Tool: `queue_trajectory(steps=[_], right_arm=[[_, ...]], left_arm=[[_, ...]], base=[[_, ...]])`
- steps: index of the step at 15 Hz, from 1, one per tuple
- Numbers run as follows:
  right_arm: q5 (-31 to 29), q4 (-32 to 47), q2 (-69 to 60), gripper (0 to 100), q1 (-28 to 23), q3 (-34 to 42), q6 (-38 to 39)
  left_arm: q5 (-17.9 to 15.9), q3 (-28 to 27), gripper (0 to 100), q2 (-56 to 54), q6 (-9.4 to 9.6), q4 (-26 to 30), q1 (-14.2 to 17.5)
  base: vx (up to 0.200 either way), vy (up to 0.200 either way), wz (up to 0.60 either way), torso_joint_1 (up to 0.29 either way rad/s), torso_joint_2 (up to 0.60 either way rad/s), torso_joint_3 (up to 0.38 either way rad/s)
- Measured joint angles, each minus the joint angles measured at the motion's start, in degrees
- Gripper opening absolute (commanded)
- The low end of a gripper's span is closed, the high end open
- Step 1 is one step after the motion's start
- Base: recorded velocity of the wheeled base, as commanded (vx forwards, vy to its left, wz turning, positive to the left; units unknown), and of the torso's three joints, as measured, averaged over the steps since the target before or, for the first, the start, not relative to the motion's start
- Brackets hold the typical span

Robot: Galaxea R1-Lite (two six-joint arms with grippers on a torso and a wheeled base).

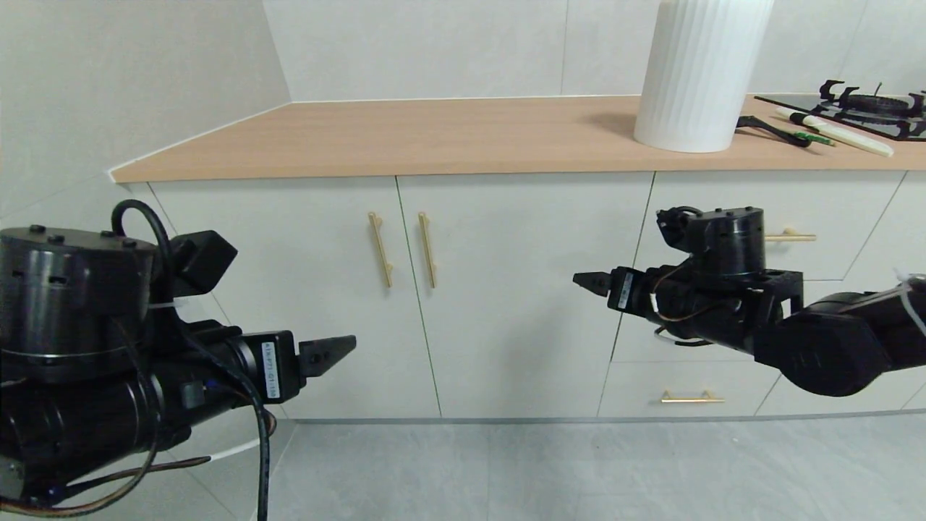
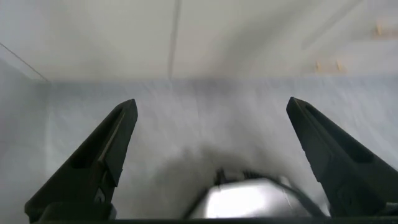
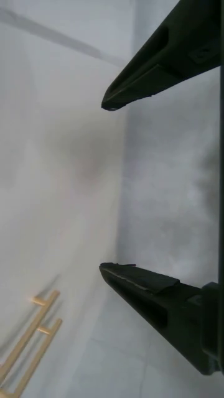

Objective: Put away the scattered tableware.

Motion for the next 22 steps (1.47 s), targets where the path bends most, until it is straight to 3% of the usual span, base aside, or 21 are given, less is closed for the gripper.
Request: queue_trajectory(steps=[3,9,12,16,19,22], right_arm=[[-2.46,0.0,-8.52,100,-0.39,4.61,-5.85],[-8.94,-0.04,-28.56,100,-2.15,17.97,-10.26],[-9.58,0.13,-41.16,100,-3.72,26.1,-12.47],[-9.83,2.27,-58.49,100,-6.23,35.08,-17.73],[-10.11,11.93,-72.52,100,-7.67,37.38,-21.2],[-10.22,21.86,-84.85,100,-11.22,37.07,-25.26]], left_arm=[[3.29,0.33,100,-2.47,6.68,-6.28,3.02],[6.16,4.35,100,-14.24,13.96,-8.08,4.33],[6.22,7.67,100,-25.05,16.07,-5.53,5.32],[6.22,8.87,100,-40.64,18.53,3.67,10.06],[6.08,8.7,100,-52.4,20.46,11.23,15.41],[5.62,8.46,100,-61.71,21.07,17.2,19.72]], base=[[0.0,0.0,0.0,0.0,0.0,0.0],[0.0,0.0,0.0,0.0,0.0,0.0],[0.0,0.0,0.0,0.0,0.0,0.0],[0.0,0.0,0.0,0.0,0.0,0.0],[0.0,0.0,0.0,0.0,0.0,0.0],[0.0,0.0,0.0,0.0,0.0,0.0]])
